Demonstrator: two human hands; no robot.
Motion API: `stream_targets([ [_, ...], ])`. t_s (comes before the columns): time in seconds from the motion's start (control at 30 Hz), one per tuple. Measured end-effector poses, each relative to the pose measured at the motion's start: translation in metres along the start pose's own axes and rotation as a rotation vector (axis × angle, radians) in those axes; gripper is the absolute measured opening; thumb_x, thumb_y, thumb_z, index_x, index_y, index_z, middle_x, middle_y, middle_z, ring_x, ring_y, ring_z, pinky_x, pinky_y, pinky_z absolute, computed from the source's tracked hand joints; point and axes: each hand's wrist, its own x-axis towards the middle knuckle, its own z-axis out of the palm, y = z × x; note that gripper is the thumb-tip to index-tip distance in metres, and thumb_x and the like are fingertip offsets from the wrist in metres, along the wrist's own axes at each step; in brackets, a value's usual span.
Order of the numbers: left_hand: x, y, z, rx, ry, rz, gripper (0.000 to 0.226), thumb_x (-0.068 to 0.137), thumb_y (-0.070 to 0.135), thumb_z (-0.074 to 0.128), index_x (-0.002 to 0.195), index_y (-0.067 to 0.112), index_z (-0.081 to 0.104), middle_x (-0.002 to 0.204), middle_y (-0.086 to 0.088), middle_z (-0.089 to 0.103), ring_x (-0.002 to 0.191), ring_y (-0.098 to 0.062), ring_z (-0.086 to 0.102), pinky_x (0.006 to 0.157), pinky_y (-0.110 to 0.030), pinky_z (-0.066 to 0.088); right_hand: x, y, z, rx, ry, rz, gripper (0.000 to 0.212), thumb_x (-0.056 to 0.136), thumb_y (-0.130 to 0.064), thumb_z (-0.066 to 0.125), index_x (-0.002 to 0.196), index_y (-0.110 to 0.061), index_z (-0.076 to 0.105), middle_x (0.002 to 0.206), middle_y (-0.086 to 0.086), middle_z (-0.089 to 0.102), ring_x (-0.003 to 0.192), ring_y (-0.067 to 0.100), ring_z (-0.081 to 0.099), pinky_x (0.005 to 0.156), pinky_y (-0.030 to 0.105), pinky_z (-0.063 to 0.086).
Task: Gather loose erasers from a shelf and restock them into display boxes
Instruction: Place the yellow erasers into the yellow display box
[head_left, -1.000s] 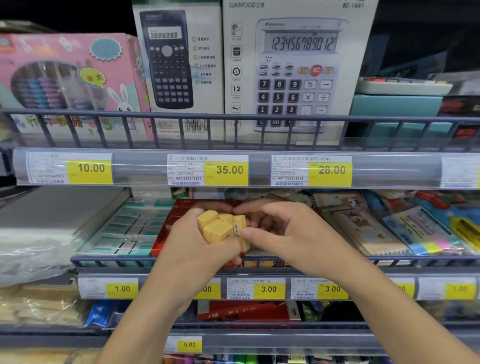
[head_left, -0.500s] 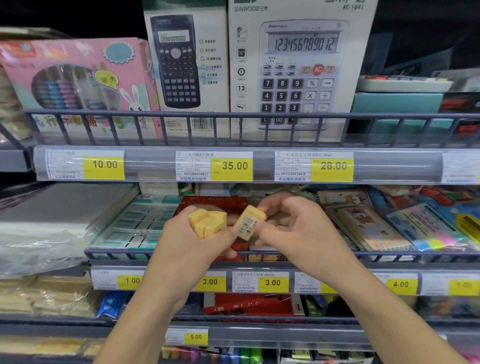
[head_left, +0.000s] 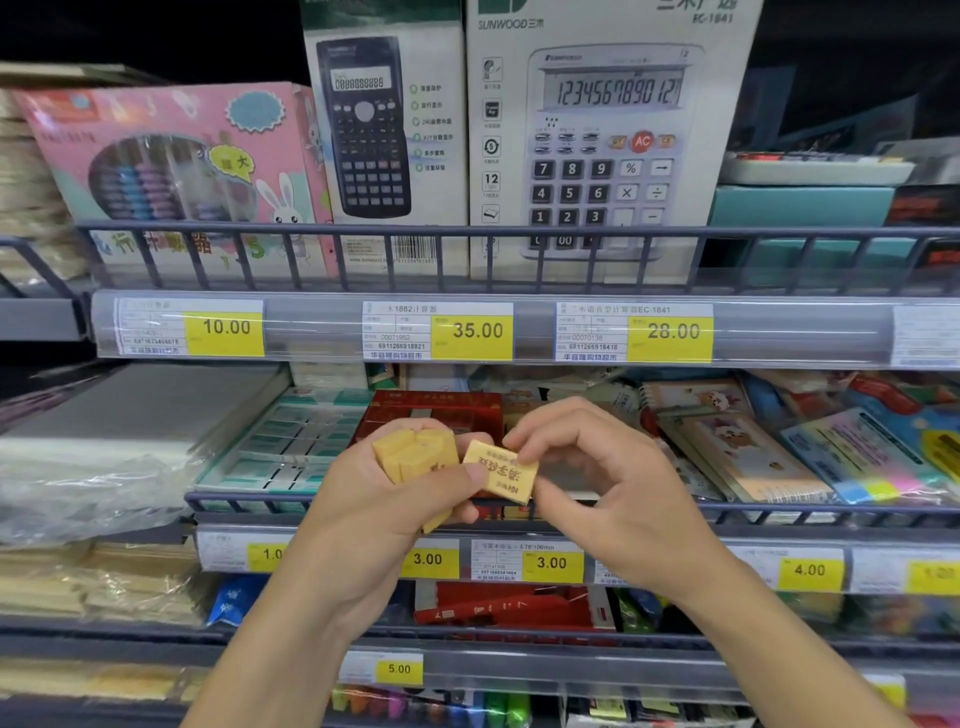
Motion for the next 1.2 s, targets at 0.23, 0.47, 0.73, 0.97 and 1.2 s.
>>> stream_targets([
  [0.23, 0.001, -0.003, 0.004, 0.056, 0.075, 0.081, 0.051, 0.064, 0.014, 0.086, 0.108, 0.003, 0.065, 0.105, -0.009, 0.081, 0.077, -0.019, 0.075, 0.065, -0.023, 0.059, -0.005, 0.001, -0.004, -0.119, -0.082, 0.036, 0.033, 0.088, -0.02, 0.075, 0.118, -0.028, 0.064, 0.121, -0.013, 0.057, 0.115, 0.019, 0.058, 0.09, 0.019, 0.045],
  [0.47, 0.002, -0.003, 0.004, 0.071, 0.07, 0.068, 0.037, 0.078, 0.003, 0.083, 0.11, 0.005, 0.064, 0.104, -0.009, 0.081, 0.079, -0.021, 0.076, 0.064, -0.024, 0.06, -0.001, -0.004, -0.008, -0.121, -0.123, 0.121, 0.038, 0.085, -0.028, 0.078, 0.121, -0.03, 0.066, 0.113, -0.017, 0.06, 0.106, 0.013, 0.061, 0.085, 0.022, 0.052],
  [0.73, 0.004, -0.003, 0.005, 0.142, 0.07, 0.11, 0.034, 0.072, 0.008, 0.091, 0.098, 0.021, 0.074, 0.1, -0.007, 0.08, 0.071, -0.024, 0.074, 0.066, -0.028, 0.06, 0.011, -0.009, -0.011, 0.243, -0.211, 0.421, 0.037, 0.091, -0.01, 0.072, 0.125, -0.024, 0.067, 0.104, 0.008, 0.065, 0.091, 0.027, 0.064, 0.083, 0.035, 0.058],
  [0.97, 0.011, -0.004, -0.006, 0.221, 0.14, 0.13, 0.036, 0.08, 0.001, 0.085, 0.091, 0.033, 0.071, 0.09, -0.004, 0.078, 0.059, -0.021, 0.068, 0.061, -0.02, 0.056, 0.018, -0.008, -0.024, 0.21, -0.212, 0.481, 0.041, 0.093, -0.004, 0.064, 0.114, -0.039, 0.068, 0.101, 0.003, 0.073, 0.088, 0.021, 0.074, 0.079, 0.032, 0.06],
  [1.2, 0.019, -0.001, -0.011, 0.23, 0.153, 0.129, 0.038, 0.081, -0.005, 0.082, 0.102, 0.021, 0.064, 0.089, -0.005, 0.08, 0.054, -0.02, 0.065, 0.057, -0.024, 0.056, 0.036, 0.033, -0.037, -0.052, 0.199, 0.679, 0.017, 0.083, -0.013, 0.08, 0.089, -0.026, 0.07, 0.08, -0.013, 0.074, 0.085, 0.01, 0.074, 0.082, 0.031, 0.058],
])
